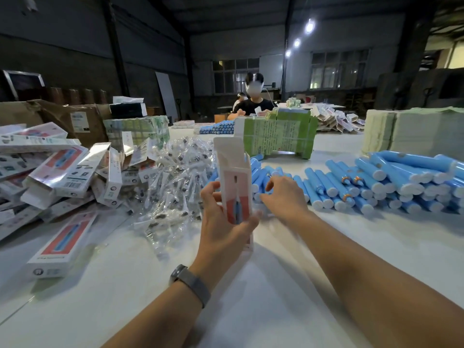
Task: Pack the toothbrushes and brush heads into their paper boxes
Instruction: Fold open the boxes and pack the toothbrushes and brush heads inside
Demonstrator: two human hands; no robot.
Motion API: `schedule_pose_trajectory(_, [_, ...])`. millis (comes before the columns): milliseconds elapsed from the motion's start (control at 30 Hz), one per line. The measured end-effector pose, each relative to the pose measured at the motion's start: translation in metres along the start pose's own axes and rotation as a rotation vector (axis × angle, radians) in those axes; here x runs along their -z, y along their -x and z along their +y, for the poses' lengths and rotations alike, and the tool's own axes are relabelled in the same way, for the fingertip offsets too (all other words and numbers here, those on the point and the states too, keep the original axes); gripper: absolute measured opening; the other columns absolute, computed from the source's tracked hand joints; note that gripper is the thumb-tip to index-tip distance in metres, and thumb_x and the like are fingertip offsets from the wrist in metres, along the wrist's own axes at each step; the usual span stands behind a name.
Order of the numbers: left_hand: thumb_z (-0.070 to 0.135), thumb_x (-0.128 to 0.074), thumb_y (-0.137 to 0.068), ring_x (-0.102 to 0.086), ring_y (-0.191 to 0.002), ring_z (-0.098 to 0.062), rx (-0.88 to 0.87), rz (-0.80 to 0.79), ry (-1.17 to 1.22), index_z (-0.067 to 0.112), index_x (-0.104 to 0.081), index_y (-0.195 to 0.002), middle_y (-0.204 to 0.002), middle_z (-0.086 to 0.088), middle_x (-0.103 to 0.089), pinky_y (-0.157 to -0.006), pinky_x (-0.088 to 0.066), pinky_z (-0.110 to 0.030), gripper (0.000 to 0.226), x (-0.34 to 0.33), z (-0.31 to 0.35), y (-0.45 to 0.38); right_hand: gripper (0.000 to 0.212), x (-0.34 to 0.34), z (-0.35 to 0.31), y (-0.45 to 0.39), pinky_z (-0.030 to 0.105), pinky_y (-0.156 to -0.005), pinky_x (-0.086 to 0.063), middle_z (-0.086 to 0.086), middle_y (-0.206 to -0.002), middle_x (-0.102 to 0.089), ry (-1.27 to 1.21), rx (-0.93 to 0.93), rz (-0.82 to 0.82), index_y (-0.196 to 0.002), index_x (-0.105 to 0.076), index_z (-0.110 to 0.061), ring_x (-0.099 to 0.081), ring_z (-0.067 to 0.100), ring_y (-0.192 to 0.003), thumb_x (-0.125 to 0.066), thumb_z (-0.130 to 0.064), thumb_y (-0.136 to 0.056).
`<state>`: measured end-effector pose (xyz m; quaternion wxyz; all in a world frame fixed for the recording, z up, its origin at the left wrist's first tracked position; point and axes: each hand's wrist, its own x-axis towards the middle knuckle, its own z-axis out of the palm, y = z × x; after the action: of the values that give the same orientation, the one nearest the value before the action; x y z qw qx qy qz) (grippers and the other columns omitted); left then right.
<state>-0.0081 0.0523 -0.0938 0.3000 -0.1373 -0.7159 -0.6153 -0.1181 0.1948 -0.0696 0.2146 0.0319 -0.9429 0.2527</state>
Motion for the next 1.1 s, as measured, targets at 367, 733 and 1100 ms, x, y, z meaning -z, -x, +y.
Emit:
schedule_pose_trajectory(367, [0.042, -0.080, -0.062, -0.064, -0.079, 0.001, 0.034, 0.155, -0.102, 0.051, -0.039, -0.095, -0.093, 0.030, -0.061, -0.069, -0.058, -0.033, 0.054, 0.009, -0.002, -0.007, 0.032, 0.057, -0.021, 0.005, 0.033, -0.071, -0.051, 0.019, -0.107, -0.056, -1.084, -0.473, -0.392, -0.118, -0.051, -0.001, -0.057, 0.024, -0.081, -0.059, 0.006, -0.087])
schedule_pose_trajectory(733, [0.035, -0.084, -0.068, -0.065, -0.077, -0.001, 0.050, 0.137, -0.149, 0.046, -0.039, -0.095, -0.091, 0.028, -0.061, -0.072, -0.061, -0.040, 0.054, 0.010, -0.001, -0.007, 0.046, 0.111, -0.092, 0.034, 0.030, -0.078, -0.058, 0.009, -0.097, -0.061, -1.261, 0.168, 0.000, -0.129, -0.043, -0.017, -0.067, 0.018, -0.086, -0.064, -0.008, -0.089])
schedule_pose_trajectory(1100, [0.041, -0.084, -0.062, -0.064, -0.072, -0.005, 0.013, 0.118, -0.169, 0.042, -0.039, -0.094, -0.087, 0.027, -0.061, -0.062, -0.057, -0.030, 0.055, 0.009, -0.001, -0.008, 0.057, 0.110, -0.095, 0.040, 0.039, -0.080, -0.059, -0.001, -0.101, -0.055, -0.785, 0.343, 0.065, -0.125, -0.043, -0.018, -0.063, 0.019, -0.089, -0.079, -0.020, -0.081])
